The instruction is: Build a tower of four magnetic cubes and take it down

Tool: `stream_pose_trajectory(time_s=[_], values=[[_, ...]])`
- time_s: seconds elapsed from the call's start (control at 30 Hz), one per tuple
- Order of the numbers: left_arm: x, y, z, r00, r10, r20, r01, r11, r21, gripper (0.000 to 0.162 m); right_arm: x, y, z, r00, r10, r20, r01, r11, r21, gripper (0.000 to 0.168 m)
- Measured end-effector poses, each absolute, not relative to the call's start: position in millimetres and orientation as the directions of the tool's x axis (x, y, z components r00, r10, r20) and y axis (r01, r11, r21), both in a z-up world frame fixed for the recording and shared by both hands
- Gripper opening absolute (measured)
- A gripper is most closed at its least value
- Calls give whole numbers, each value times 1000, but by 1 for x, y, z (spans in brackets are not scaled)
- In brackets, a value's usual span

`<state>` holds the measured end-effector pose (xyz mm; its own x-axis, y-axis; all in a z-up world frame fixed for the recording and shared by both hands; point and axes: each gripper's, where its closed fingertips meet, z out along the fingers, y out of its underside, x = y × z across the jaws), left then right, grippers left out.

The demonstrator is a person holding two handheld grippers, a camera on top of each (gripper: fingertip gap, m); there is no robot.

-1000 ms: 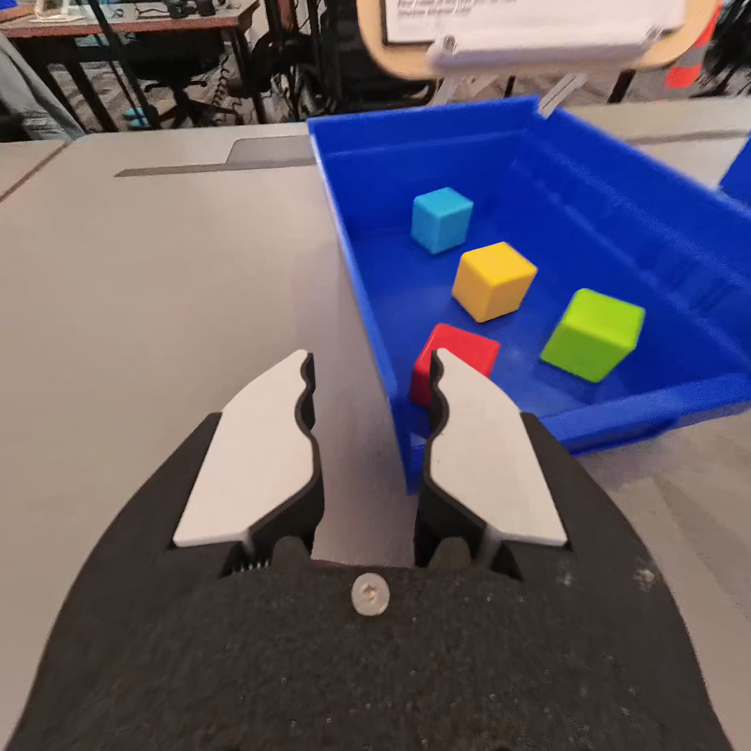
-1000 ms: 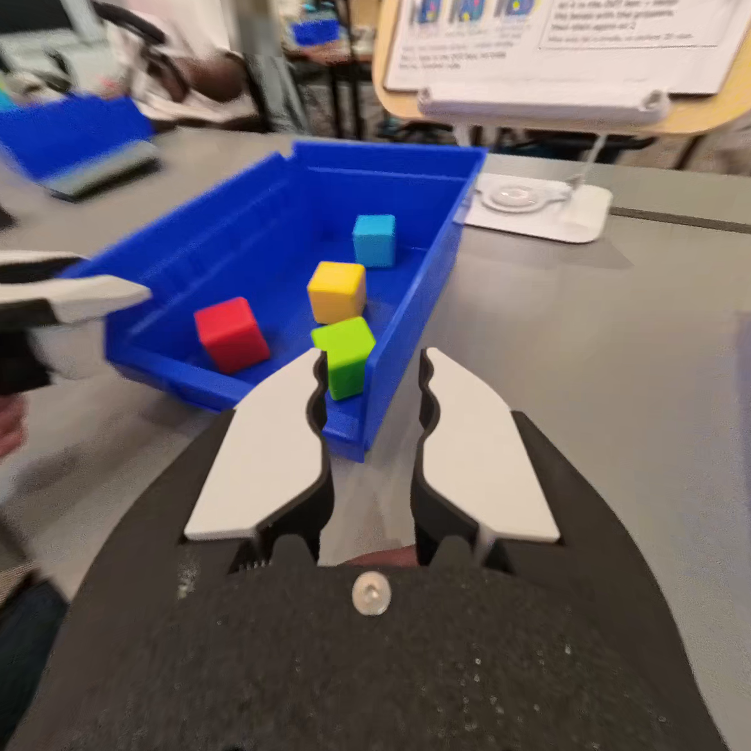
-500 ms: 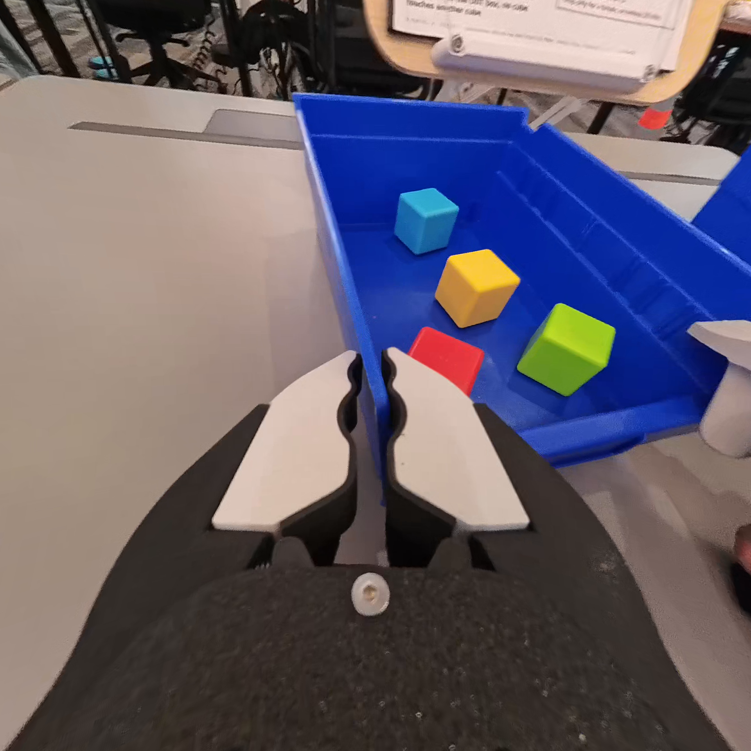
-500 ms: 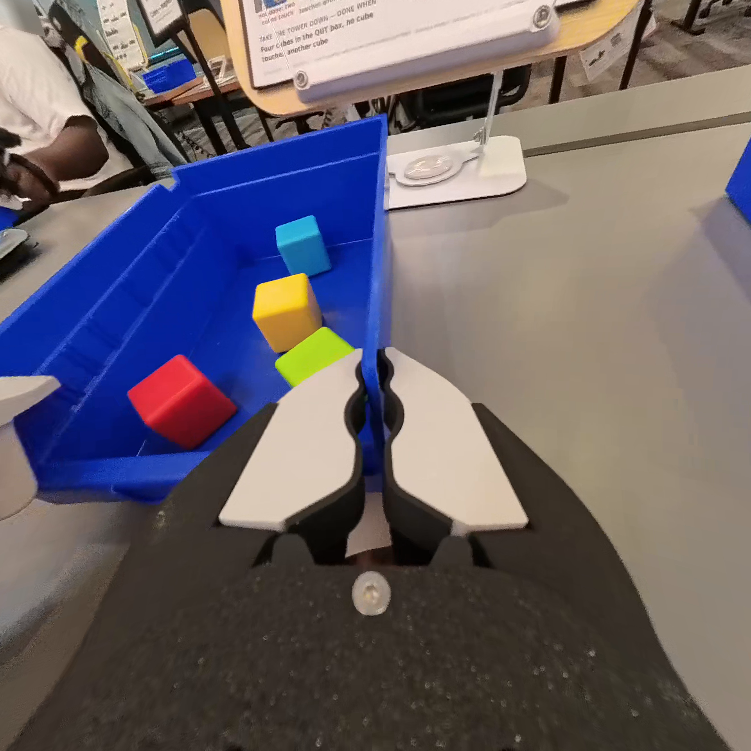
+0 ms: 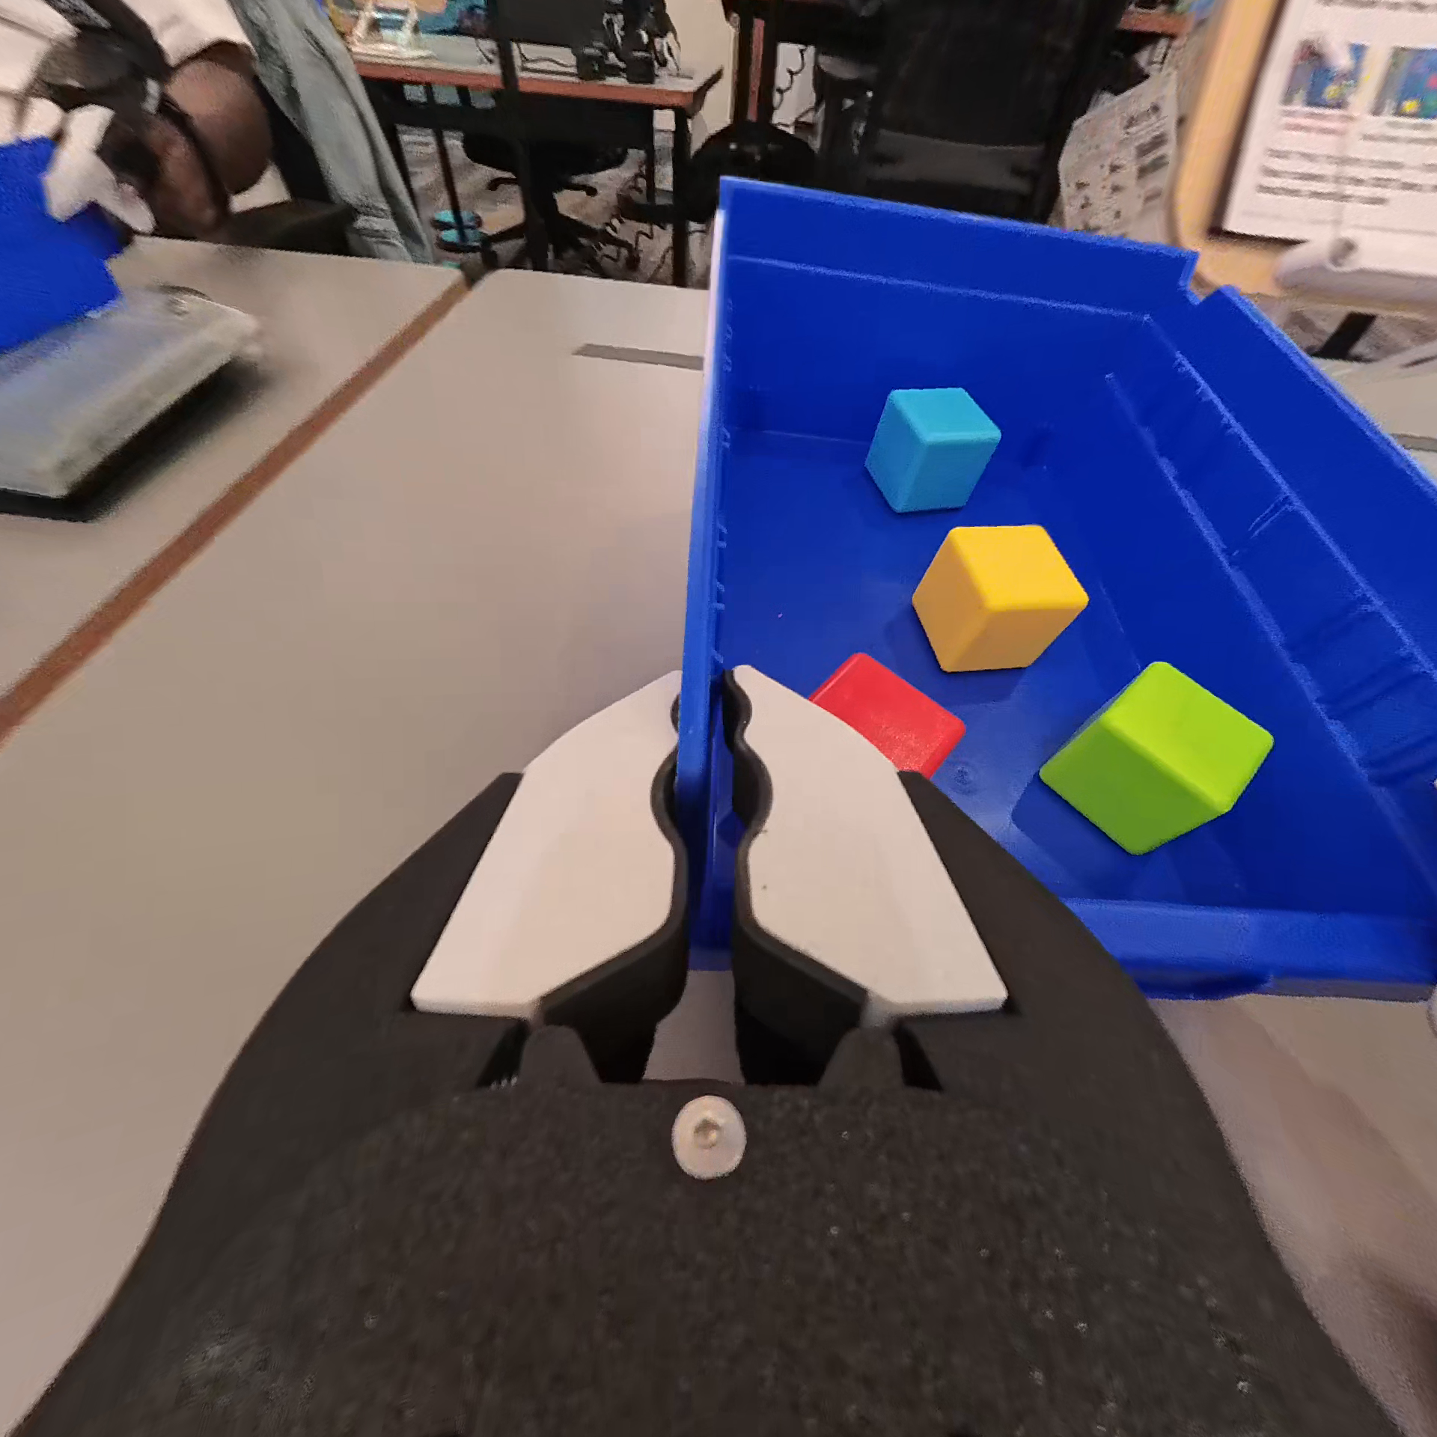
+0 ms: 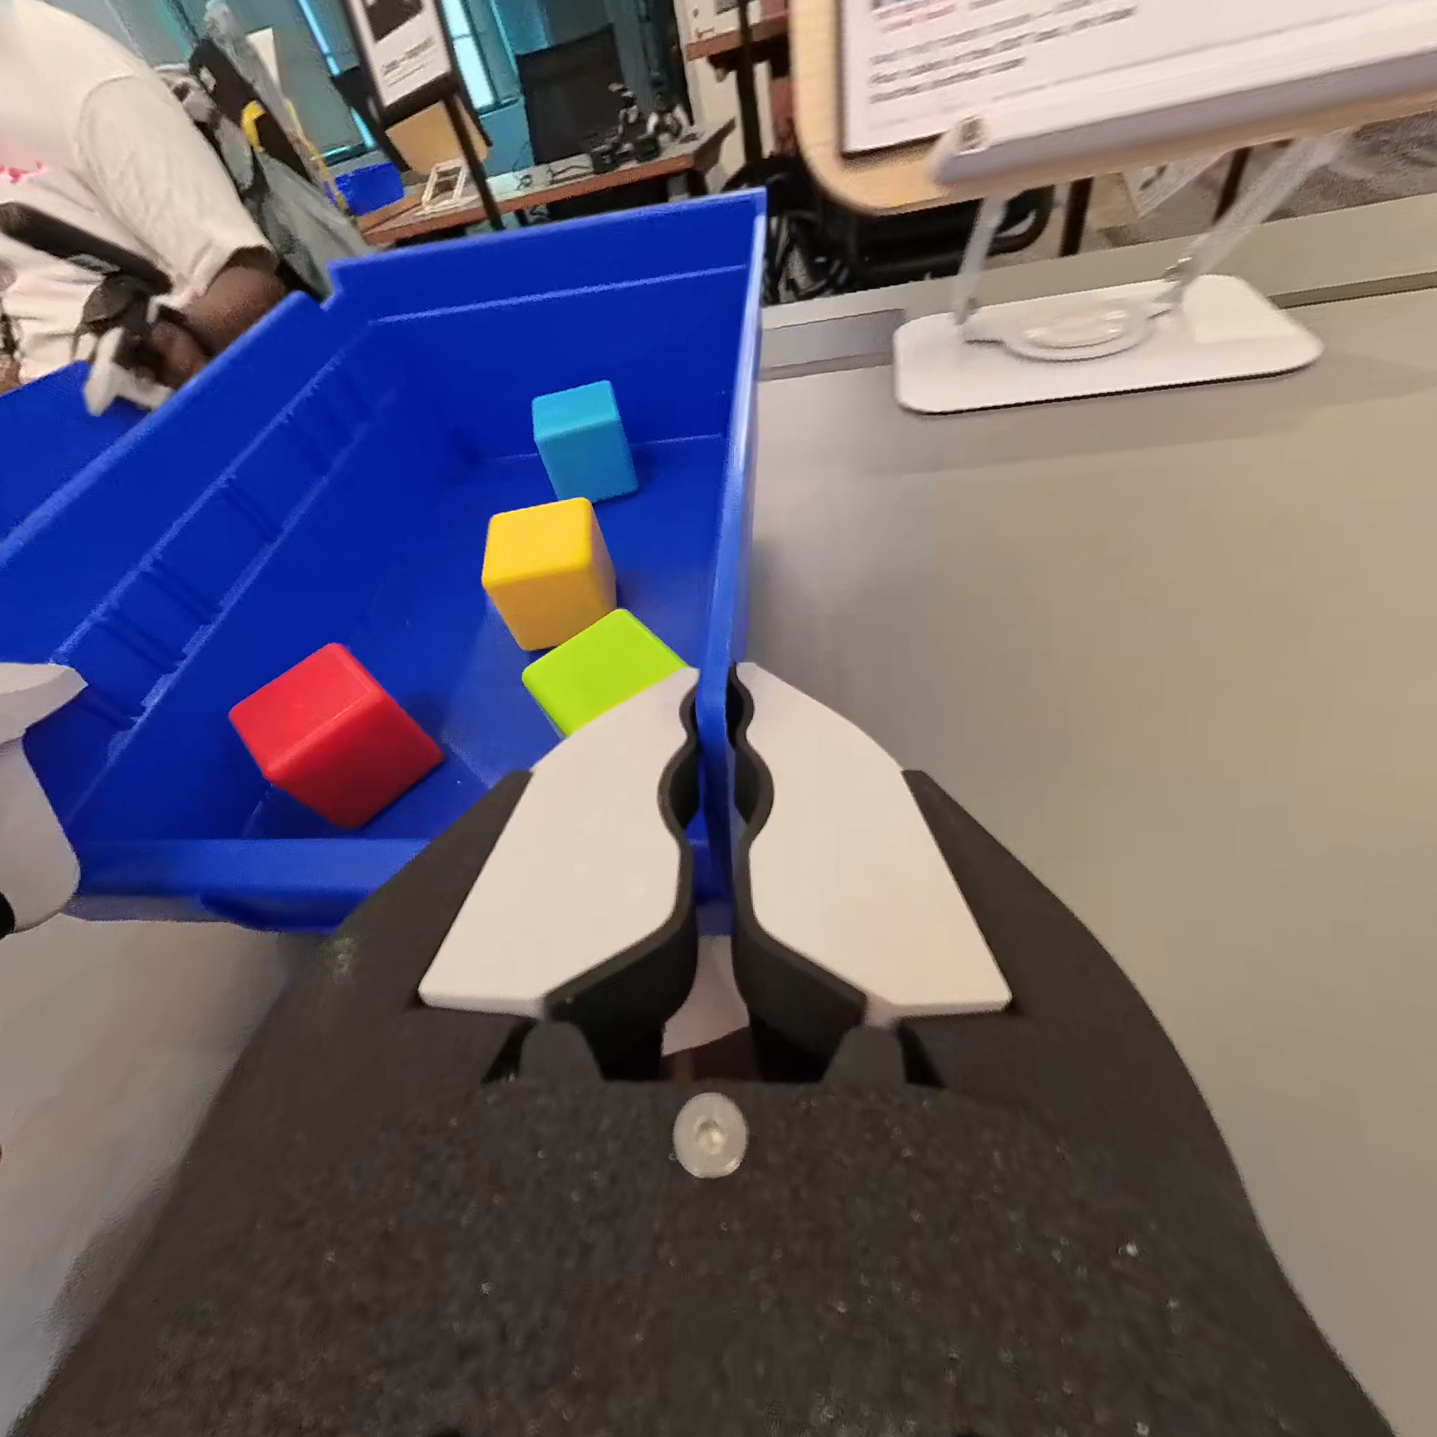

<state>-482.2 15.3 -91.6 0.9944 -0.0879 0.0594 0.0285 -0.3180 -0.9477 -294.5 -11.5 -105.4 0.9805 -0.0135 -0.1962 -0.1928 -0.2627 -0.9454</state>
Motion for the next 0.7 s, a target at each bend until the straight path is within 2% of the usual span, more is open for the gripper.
stream_pose_trajectory(time_s=[0.27,0.47,0.7], values=[[-543,36,-106,992,-112,56,15,-342,-939,4,-354,8,-114,986,44,-161,-139,-319,-938,5],[-546,54,-114,985,-153,78,16,-369,-929,4,-359,15,-118,990,70,-126,-97,-321,-942,7],[-543,64,-115,981,-147,127,58,-400,-915,5,-358,20,-119,980,105,-167,-125,-325,-938,10]])
